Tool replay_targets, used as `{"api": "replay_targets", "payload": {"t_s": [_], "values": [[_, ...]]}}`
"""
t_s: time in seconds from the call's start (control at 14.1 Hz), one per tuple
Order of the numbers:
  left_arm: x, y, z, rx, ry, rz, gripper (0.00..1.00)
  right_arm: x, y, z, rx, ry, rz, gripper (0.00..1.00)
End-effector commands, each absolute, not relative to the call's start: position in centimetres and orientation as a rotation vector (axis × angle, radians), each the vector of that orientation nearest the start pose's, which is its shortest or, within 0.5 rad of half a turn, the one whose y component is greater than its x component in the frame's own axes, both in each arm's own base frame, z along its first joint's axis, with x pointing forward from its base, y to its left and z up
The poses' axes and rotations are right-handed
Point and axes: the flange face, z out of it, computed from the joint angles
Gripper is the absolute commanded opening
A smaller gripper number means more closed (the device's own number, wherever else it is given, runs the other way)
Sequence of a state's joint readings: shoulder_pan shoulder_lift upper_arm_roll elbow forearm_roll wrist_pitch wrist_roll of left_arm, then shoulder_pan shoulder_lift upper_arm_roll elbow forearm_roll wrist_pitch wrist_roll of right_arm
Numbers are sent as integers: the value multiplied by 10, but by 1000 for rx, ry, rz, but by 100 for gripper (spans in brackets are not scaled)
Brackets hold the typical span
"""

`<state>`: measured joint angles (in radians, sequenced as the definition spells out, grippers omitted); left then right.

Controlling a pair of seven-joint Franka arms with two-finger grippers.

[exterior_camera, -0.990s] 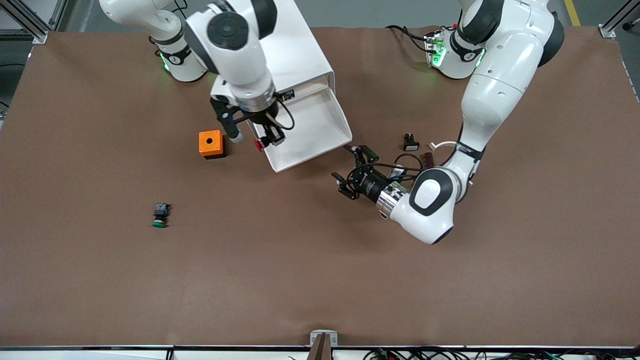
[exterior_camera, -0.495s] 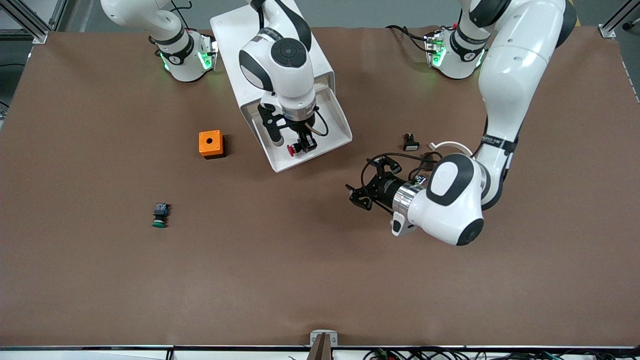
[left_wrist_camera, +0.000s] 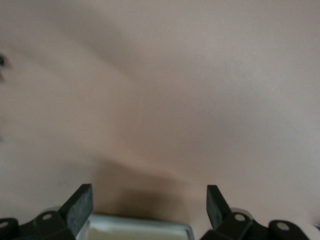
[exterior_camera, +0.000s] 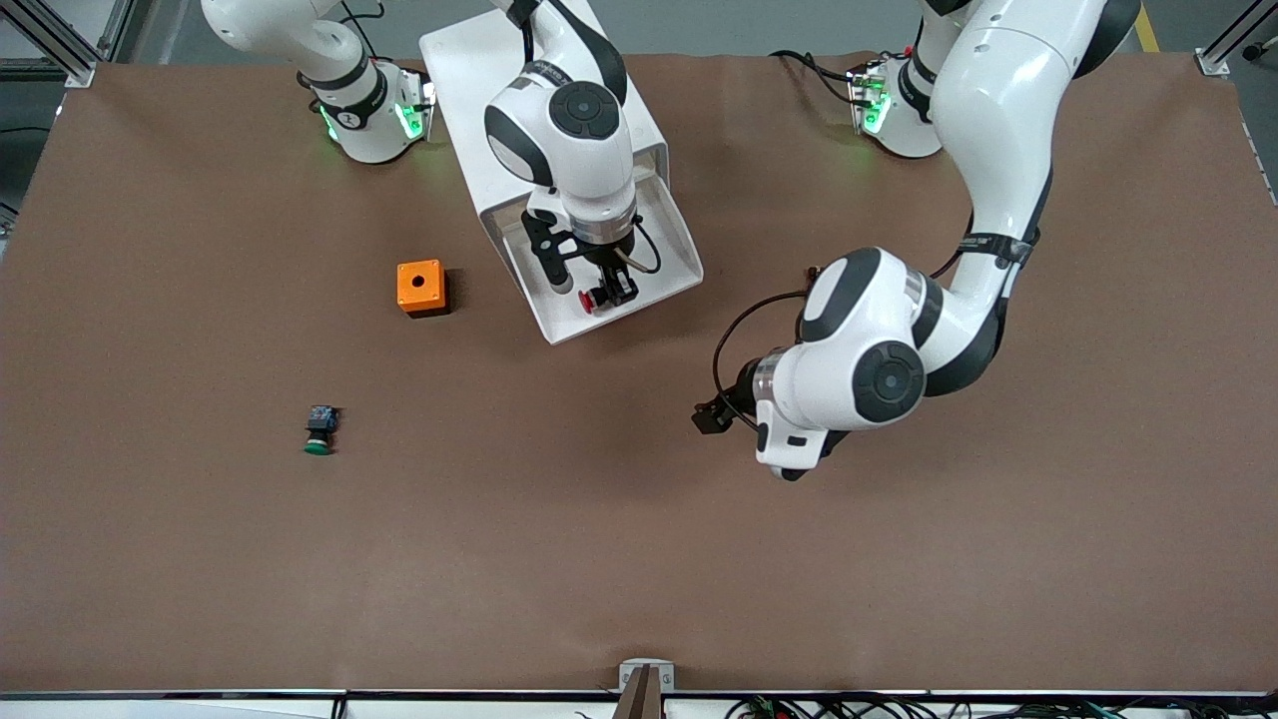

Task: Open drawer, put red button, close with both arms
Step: 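Withdraw the right gripper while the left gripper pushes the drawer shut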

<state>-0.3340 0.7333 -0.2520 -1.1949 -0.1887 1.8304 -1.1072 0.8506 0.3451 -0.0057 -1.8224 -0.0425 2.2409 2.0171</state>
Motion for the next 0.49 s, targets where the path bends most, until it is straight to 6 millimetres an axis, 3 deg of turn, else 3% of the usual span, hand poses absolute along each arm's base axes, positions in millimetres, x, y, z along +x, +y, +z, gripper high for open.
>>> {"api": "replay_targets", "payload": {"t_s": [0.0, 0.21, 0.42], "values": [[622, -397, 355, -3120, -830, 315, 100, 430, 482, 363, -2569, 1682, -94, 98], [605, -421, 345, -3075, -696, 198, 100, 442, 473, 376, -2540, 1695, -104, 100], [593, -440, 339, -3090, -647, 174, 100, 476, 437, 405, -2643, 1642, -86, 100]]}}
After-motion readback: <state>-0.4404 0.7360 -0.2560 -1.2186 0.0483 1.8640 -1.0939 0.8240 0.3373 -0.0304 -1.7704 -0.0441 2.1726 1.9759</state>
